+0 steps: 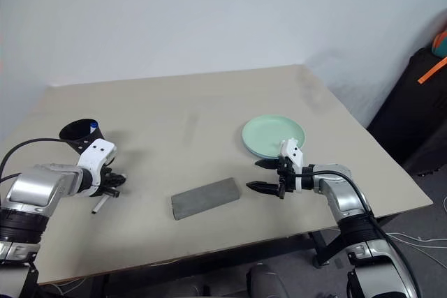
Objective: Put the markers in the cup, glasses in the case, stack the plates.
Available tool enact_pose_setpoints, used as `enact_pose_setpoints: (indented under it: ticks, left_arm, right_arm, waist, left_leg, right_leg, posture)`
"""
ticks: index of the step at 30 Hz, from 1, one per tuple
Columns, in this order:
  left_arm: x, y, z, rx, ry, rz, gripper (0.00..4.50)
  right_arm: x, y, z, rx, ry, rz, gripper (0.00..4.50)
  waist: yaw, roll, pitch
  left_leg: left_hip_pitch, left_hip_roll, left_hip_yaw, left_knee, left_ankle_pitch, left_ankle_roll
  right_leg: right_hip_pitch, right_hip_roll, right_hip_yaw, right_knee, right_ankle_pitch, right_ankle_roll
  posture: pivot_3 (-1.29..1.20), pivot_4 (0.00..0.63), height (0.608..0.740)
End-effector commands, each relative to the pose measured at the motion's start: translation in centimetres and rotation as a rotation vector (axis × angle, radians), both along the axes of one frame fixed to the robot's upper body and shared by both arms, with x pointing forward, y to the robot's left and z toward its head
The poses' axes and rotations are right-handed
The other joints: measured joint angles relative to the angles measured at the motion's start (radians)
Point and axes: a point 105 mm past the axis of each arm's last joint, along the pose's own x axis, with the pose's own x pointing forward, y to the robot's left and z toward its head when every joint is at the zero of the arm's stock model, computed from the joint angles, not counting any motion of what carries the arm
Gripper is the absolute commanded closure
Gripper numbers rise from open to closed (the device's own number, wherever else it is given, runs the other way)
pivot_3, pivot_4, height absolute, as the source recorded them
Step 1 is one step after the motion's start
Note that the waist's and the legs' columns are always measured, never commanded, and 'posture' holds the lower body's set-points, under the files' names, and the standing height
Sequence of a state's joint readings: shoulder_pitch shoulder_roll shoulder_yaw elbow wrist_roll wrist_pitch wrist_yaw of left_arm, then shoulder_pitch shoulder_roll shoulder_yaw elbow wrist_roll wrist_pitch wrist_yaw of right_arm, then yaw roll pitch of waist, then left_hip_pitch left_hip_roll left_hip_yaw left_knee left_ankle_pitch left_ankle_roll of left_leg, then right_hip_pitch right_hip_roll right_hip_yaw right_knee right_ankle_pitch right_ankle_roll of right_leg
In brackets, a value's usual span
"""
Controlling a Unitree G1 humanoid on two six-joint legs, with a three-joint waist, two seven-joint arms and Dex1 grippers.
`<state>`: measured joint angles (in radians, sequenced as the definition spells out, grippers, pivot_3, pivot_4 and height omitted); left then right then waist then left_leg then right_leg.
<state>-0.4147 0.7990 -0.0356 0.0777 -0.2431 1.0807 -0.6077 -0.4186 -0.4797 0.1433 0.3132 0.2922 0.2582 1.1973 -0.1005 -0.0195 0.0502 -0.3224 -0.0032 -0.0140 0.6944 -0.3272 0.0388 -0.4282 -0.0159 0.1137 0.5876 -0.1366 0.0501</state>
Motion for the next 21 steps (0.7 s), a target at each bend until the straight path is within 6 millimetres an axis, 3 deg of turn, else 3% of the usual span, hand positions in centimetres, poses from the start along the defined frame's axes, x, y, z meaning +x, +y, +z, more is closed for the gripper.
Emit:
enact_pose_setpoints:
  ticks: [1,8,11,15,21]
  left_arm:
    - [3.5,-1.5,5.9,-0.036,-0.301,-0.059,4.47]
    - [7.0,-1.9,12.9,-0.109,-0.761,0.000,4.47]
    - [7.6,-0.9,16.0,-0.143,-0.953,0.101,4.47]
    - [8.0,0.9,18.0,-0.075,-1.098,0.215,4.47]
    - [7.5,5.0,19.1,0.041,-1.207,0.424,4.47]
  right_arm:
    - [0.6,0.2,1.3,0.009,-0.060,0.005,0.19]
    - [0.8,0.2,1.3,0.007,-0.067,0.000,0.19]
    - [0.8,0.2,1.3,0.006,-0.070,-0.004,0.19]
    - [0.8,0.2,1.2,0.003,-0.073,-0.008,0.19]
    - [0.8,0.2,1.2,0.003,-0.080,-0.014,0.19]
  waist:
    - [0.000,-0.001,0.000]
    - [0.000,0.000,0.000]
    - [0.000,-0.001,0.000]
    - [0.000,-0.001,0.000]
    - [0.000,-0.001,0.000]
  left_leg:
    - [0.000,0.000,0.000,0.000,0.000,0.000]
    - [0.000,0.000,0.001,-0.001,0.000,0.000]
    - [0.000,0.000,0.000,0.000,0.000,0.000]
    - [0.000,-0.001,0.001,0.000,0.000,0.000]
    - [0.000,-0.001,0.001,0.000,0.000,0.000]
  right_leg:
    - [0.000,0.000,0.000,0.000,0.000,0.000]
    - [0.000,0.000,0.001,0.000,0.001,0.002]
    - [0.000,0.000,0.001,0.000,0.002,0.002]
    - [0.000,0.000,0.001,0.000,0.002,0.002]
    - [0.000,0.000,0.002,0.000,0.002,0.002]
  posture:
    - [0.00,0.000,0.740]
    - [0.00,0.000,0.740]
    - [0.00,0.000,0.740]
    - [0.00,0.000,0.740]
    - [0.00,0.000,0.740]
